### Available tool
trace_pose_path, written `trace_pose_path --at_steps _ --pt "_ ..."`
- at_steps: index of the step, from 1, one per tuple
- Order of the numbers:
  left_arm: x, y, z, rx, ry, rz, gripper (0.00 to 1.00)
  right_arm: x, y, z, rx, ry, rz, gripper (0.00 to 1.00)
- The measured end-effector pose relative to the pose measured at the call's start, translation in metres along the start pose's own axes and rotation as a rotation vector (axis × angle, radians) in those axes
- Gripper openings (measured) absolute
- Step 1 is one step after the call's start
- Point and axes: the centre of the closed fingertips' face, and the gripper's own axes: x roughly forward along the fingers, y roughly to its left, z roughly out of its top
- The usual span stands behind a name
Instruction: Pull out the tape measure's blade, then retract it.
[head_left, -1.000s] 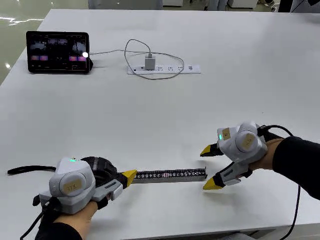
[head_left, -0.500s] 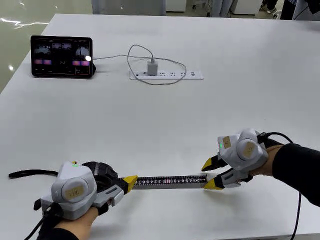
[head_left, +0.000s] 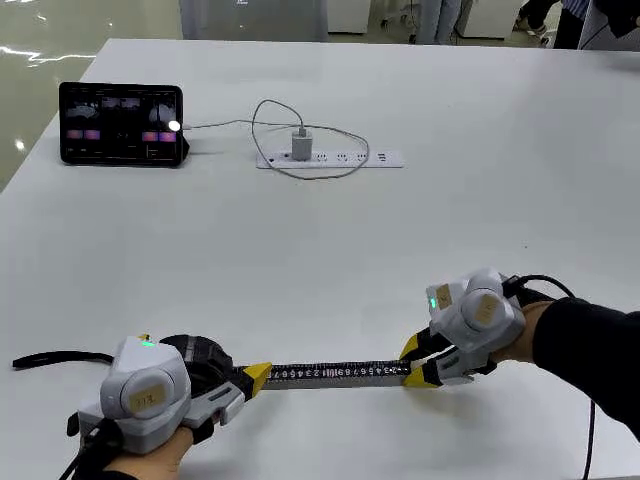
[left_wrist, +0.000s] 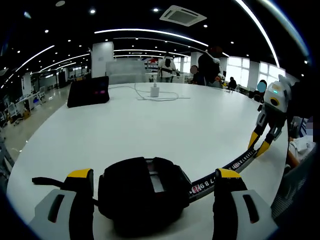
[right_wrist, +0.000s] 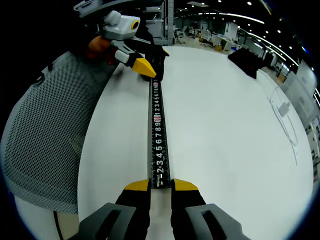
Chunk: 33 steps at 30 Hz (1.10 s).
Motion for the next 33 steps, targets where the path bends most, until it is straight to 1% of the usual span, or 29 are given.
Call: trace_pose_path --at_steps 3,5,6,8,9,10,12,13,14,15,16,17,20,22,24,26,27,31,32,33 --pt "0.001 0.003 -0.003 -0.019 0.017 0.006 0.95 0.001 -0.001 0.001 0.017 0.014 0.005 0.11" --pt "-0.001 0.004 -0.004 -0.027 0.019 0.006 0.93 0.0 0.0 0.0 0.085 0.035 0.019 0.11" --pt "-0.002 0.004 -0.004 -0.026 0.022 0.007 0.91 0.001 -0.001 0.001 0.065 0.041 0.019 0.11" --pt "-0.004 0.007 -0.004 -0.028 0.027 0.016 0.86 0.002 -0.001 0.002 0.074 0.063 0.015 0.11" --pt "-0.004 0.008 -0.003 -0.035 0.025 0.021 0.84 0.002 -0.001 0.001 0.072 0.071 0.016 0.11" --pt "-0.004 0.01 0.0 -0.049 0.015 0.026 0.83 0.002 0.0 0.001 0.054 0.084 0.019 0.11" --pt "-0.004 0.011 0.0 -0.048 0.018 0.034 0.8 0.003 0.0 0.0 0.038 0.097 0.011 0.11" --pt "-0.005 0.012 -0.001 -0.047 0.025 0.039 0.78 0.003 0.0 0.0 0.03 0.105 0.007 0.11" --pt "-0.006 0.012 -0.002 -0.05 0.037 0.041 0.75 0.003 0.0 -0.001 -0.007 0.123 0.008 0.11" --pt "-0.006 0.01 -0.005 -0.052 0.061 0.035 0.72 0.004 0.001 0.0 -0.015 0.131 0.007 0.11" --pt "-0.007 0.012 -0.005 -0.038 0.062 0.049 0.69 0.004 0.0 0.0 -0.007 0.133 0.008 0.11" --pt "-0.008 0.013 -0.003 -0.033 0.058 0.054 0.66 0.004 0.0 0.0 -0.015 0.143 0.015 0.11" --pt "-0.009 0.013 -0.004 -0.045 0.064 0.052 0.65 0.004 -0.001 0.0 -0.01 0.168 0.019 0.11" --pt "-0.009 0.013 -0.004 -0.048 0.064 0.051 0.65 0.004 -0.001 0.0 0.002 0.182 0.012 0.11" --pt "-0.009 0.013 -0.004 -0.046 0.064 0.049 0.65 0.004 -0.001 0.0 0.004 0.18 0.01 0.11" --pt "-0.009 0.012 -0.004 -0.035 0.061 0.048 0.64 0.004 -0.001 0.0 0.028 0.164 0.002 0.11" --pt "-0.009 0.012 -0.004 -0.035 0.062 0.048 0.64 0.003 -0.002 -0.001 0.027 0.155 0.0 0.11" --pt "-0.009 0.012 -0.004 -0.031 0.066 0.047 0.64 0.003 -0.001 0.0 0.013 0.156 0.001 0.1" --pt "-0.009 0.012 -0.004 -0.026 0.068 0.047 0.64 0.004 -0.002 0.0 0.04 0.16 0.001 0.1" --pt "-0.009 0.012 -0.005 -0.024 0.07 0.048 0.63 0.004 -0.003 0.0 0.047 0.159 0.001 0.1"
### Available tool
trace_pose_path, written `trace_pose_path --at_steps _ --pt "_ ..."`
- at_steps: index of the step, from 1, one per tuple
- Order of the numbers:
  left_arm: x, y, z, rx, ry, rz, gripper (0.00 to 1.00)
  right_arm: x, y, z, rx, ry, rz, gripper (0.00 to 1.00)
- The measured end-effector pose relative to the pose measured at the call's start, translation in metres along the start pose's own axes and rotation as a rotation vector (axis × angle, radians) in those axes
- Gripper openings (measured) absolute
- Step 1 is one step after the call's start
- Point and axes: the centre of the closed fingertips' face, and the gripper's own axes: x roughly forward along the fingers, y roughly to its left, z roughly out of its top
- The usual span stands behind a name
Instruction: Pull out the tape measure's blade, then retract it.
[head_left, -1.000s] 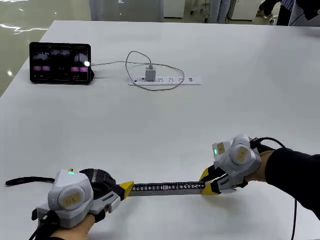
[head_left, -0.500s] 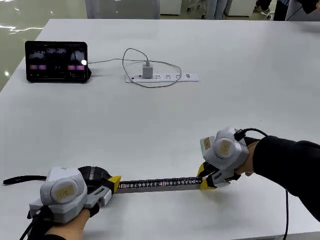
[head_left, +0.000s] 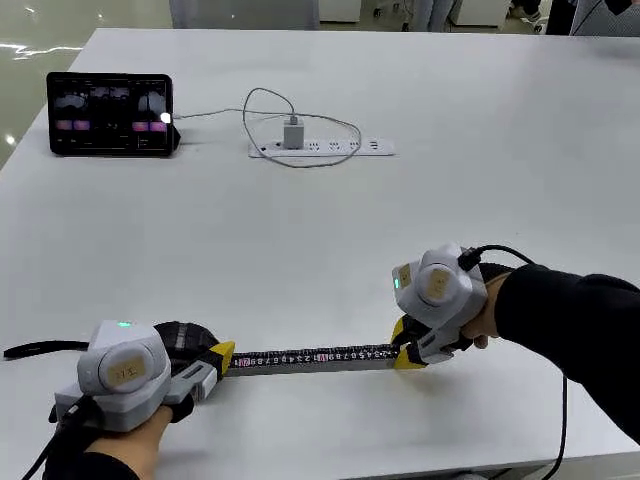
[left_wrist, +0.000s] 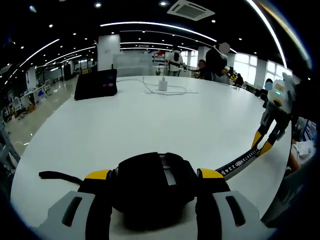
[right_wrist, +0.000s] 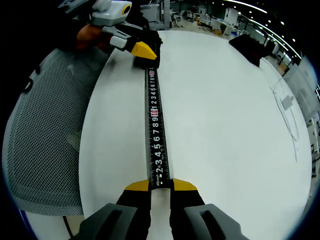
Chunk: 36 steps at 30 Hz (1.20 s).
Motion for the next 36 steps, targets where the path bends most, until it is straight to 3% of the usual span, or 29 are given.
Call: trace_pose_path --at_steps 26,36 --pt "0.0009 0.0008 -0.001 0.006 -0.001 -0.004 0.64 0.0054 0.0009 0.0081 0.023 0.065 -0.02 0.11" --pt "0.0009 0.0006 -0.0008 0.01 -0.005 -0.005 0.64 0.0061 0.0016 0.0097 -0.045 0.063 -0.008 0.1"
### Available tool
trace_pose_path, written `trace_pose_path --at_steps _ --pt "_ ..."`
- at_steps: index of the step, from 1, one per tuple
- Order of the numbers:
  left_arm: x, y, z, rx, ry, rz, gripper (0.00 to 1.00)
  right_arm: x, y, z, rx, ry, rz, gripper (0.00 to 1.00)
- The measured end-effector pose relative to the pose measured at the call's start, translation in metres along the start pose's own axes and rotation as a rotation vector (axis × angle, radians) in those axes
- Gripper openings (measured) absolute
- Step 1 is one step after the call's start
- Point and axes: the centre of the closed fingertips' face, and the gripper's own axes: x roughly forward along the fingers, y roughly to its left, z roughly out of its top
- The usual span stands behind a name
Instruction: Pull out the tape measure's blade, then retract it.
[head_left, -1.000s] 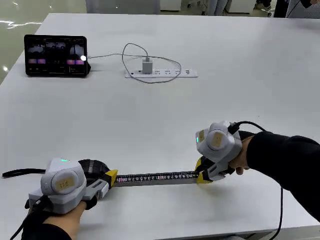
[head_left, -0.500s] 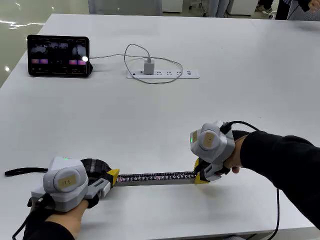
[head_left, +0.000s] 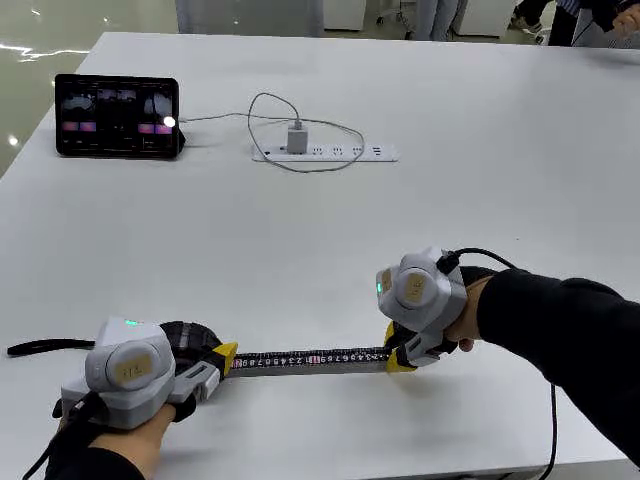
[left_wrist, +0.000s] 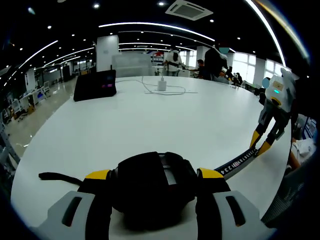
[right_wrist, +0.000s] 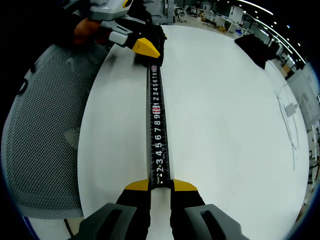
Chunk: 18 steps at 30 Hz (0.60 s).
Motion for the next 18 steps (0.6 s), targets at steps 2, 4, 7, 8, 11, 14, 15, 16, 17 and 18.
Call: trace_pose_path --at_steps 2,4,7,8,11,14,15,16,17,18 --pt "0.0002 0.0001 0.0 0.0 0.0 -0.001 0.64 0.0003 -0.0005 0.0005 -0.003 0.003 0.002 0.1" --pt "0.0003 0.0001 0.0001 -0.001 -0.001 -0.001 0.64 0.0005 -0.0007 0.0009 0.003 0.002 0.003 0.1" --pt "0.0002 -0.0001 0.0001 -0.001 -0.001 -0.001 0.64 0.0008 -0.0006 0.0017 0.001 0.002 0.002 0.1" --pt "0.0002 -0.0001 0.0001 -0.001 -0.001 -0.001 0.64 0.0009 -0.0006 0.0021 0.001 0.004 0.002 0.1" --pt "0.0002 0.0 0.0001 0.0 0.0 -0.001 0.64 0.0013 -0.0008 0.0032 0.007 0.007 0.003 0.11" --pt "0.0003 0.0 0.0002 -0.002 0.001 -0.002 0.64 0.0015 -0.0008 0.0042 0.003 0.007 0.005 0.11" --pt "0.0002 0.0 0.0002 -0.003 0.0 -0.002 0.64 0.0016 -0.001 0.0045 0.006 0.005 0.005 0.11" --pt "0.0001 0.0 0.0003 -0.003 -0.001 -0.002 0.64 0.0017 -0.0011 0.0053 0.014 -0.002 0.005 0.11" --pt "0.0001 -0.0001 0.0002 -0.003 0.0 -0.002 0.64 0.0016 -0.0009 0.0053 0.014 -0.002 0.005 0.1" --pt "0.0 -0.0001 0.0002 -0.003 -0.001 -0.002 0.64 0.0016 -0.0003 0.0061 0.015 -0.005 0.005 0.1"
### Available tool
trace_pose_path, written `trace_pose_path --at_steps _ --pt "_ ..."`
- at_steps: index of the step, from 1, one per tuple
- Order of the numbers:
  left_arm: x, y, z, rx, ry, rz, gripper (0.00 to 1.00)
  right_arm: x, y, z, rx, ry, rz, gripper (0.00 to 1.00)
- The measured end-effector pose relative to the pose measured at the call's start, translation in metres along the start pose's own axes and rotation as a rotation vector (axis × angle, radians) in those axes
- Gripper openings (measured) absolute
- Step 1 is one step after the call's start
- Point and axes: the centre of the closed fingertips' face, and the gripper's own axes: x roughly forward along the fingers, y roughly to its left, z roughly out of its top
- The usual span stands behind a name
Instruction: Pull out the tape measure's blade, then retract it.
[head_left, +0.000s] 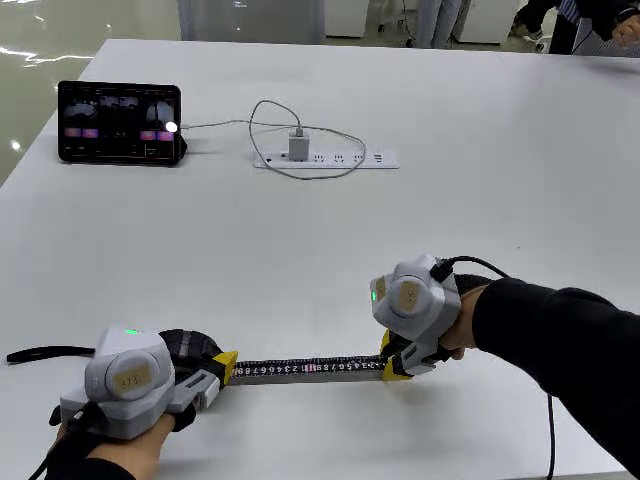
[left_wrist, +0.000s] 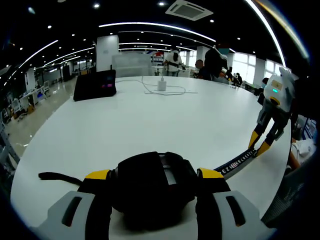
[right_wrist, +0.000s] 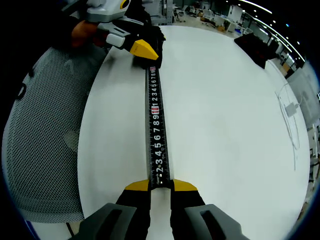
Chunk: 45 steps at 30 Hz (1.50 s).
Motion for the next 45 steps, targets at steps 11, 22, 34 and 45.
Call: trace_pose_path --at_steps 11,22,34,45 --pt "0.0 0.0 0.0 0.002 0.001 0.0 0.64 0.0 0.0 0.004 -0.002 0.003 0.0 0.1" --pt "0.0 0.0 0.0 0.003 0.002 -0.001 0.64 0.002 0.0 0.007 -0.009 0.004 -0.004 0.1" --pt "0.0 0.0 0.0 0.004 0.002 -0.001 0.64 0.004 -0.001 0.011 -0.01 0.002 -0.003 0.1" --pt "0.0 0.0 0.0 0.003 0.001 -0.001 0.64 0.006 -0.001 0.016 -0.017 0.01 -0.003 0.1"
